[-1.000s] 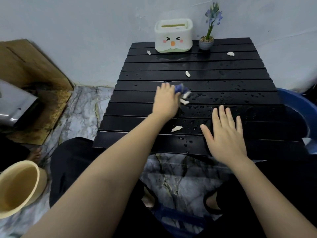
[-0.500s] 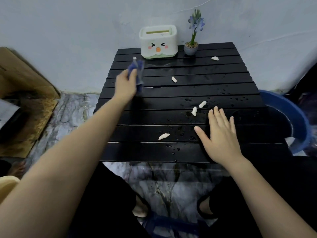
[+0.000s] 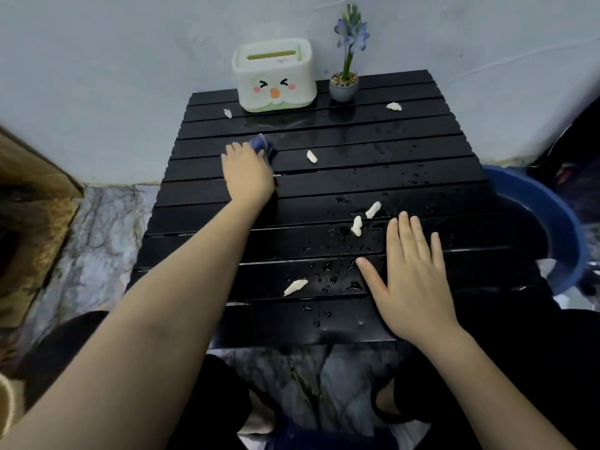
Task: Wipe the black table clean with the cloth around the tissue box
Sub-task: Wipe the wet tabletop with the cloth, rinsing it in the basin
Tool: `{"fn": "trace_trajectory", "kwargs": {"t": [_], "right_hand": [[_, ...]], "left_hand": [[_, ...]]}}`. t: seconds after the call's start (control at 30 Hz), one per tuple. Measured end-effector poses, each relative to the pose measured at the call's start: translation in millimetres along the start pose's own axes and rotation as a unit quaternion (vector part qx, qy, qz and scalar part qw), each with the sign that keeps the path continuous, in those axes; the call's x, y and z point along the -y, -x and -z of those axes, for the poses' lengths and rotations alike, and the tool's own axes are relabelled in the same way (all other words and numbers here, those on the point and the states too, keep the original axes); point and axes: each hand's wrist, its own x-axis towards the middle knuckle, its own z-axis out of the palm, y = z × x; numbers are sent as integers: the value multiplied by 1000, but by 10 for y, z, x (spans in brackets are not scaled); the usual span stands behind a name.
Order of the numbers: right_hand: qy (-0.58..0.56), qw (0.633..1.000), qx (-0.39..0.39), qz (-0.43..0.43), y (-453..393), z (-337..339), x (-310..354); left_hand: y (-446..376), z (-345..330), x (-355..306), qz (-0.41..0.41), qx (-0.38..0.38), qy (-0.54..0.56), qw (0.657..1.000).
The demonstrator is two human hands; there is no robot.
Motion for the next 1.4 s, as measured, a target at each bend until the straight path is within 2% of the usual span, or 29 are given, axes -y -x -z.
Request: {"fn": "trace_trajectory", "kwargs": {"t": [0.13,0.2,0.27,0.33,0.4,0.47,0.53,0.6,0.67,0.73,0.83,0.9,1.0,1.1,1.17,1.23,1.3,1.4], "right_hand": [[0,1000,-12,-15,-6,0,-60],[9,1000,-12,-9,15,8,-47],[12,1000,-8,-5,27,8,-42],[6,1000,-10,-2,5,2,-27],[1,1000,-8,-1,-24,-5,-19],[-2,1000,-5,-4,-44,-9,-34],[-4,1000,-2,-1,-22,-2,-38],[-8,1000,-2,-1,-6,7,-32],[-9,1000,3,-3,-1,13,-17],[-8,1000,5,-6,0,17,-8],[-8,1000,1,-6,11,19,8],[-8,1000,0,-6,15,11,8],[-1,1000,-6,-4,4,-3,2],[0,1000,-14,2,3,-14,1],[-1,1000,-18,4,6,-22,-1],[3,1000,-18,6,6,-28,-4],[7,1000,-18,6,1,-33,-12],[7,1000,-19,5,-4,-41,-17]], "left_hand": [[197,-179,-1082,-148,57,44,986],[351,-162,-1397,-225,77,91,967],[423,-113,-1543,-259,112,159,946],[412,-81,-1541,-221,161,273,922],[352,6,-1434,-127,180,417,882],[267,143,-1251,-20,152,524,838],[196,288,-886,45,99,558,823],[129,440,-358,54,45,514,855],[55,556,256,50,-4,425,904],[-25,639,846,80,-30,329,940],[-89,633,1467,145,-36,215,965],[-127,515,1585,145,-11,156,977],[-249,267,1453,93,20,71,993],[-416,110,1200,51,8,-54,997],[-503,53,907,16,15,-82,996],[-520,0,471,-26,38,-69,997],[-447,-53,-32,-74,66,-11,995],[-214,-99,-643,-175,101,72,977]]}}
